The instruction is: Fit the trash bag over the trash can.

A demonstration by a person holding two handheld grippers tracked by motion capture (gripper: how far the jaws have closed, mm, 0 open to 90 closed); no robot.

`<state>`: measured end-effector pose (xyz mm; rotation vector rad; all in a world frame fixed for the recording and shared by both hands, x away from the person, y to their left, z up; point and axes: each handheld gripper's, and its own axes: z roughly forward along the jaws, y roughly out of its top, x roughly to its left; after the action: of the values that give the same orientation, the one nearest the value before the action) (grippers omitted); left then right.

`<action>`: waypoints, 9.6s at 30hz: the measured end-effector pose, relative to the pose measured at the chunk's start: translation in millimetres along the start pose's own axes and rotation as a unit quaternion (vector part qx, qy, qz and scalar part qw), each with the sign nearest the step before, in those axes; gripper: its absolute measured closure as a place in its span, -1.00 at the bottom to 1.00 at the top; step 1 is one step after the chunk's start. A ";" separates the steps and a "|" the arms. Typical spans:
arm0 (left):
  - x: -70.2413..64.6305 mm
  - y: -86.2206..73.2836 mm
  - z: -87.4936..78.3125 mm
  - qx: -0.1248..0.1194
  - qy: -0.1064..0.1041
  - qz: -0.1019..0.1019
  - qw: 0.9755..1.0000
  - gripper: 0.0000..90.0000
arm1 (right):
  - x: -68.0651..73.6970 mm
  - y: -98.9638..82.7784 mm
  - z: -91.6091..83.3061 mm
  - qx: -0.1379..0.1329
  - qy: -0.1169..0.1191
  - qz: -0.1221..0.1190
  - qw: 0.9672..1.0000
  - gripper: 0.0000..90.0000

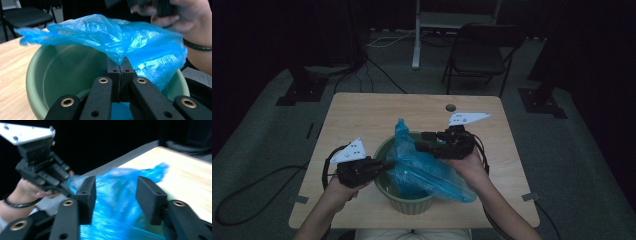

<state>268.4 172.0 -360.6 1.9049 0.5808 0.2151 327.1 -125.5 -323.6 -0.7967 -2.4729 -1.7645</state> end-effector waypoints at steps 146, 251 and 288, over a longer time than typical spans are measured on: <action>91.1 -57.0 0.8 0.006 0.021 -0.186 0.982 1.00 | -51.5 -12.0 -18.9 0.002 -0.013 0.065 0.998 0.23; 97.5 -108.2 27.7 0.066 0.115 -0.166 0.977 0.59 | -46.6 -171.9 -29.6 0.042 -0.135 0.156 0.978 -0.01; 69.4 -169.2 -39.5 -0.013 0.206 -0.070 0.976 -0.99 | -31.0 -45.4 -33.0 -0.112 -0.117 0.046 0.986 -0.65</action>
<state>262.6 289.0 -506.5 1.7922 0.9804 0.5303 326.6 -178.0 -360.4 -1.1769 -2.3459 -2.0492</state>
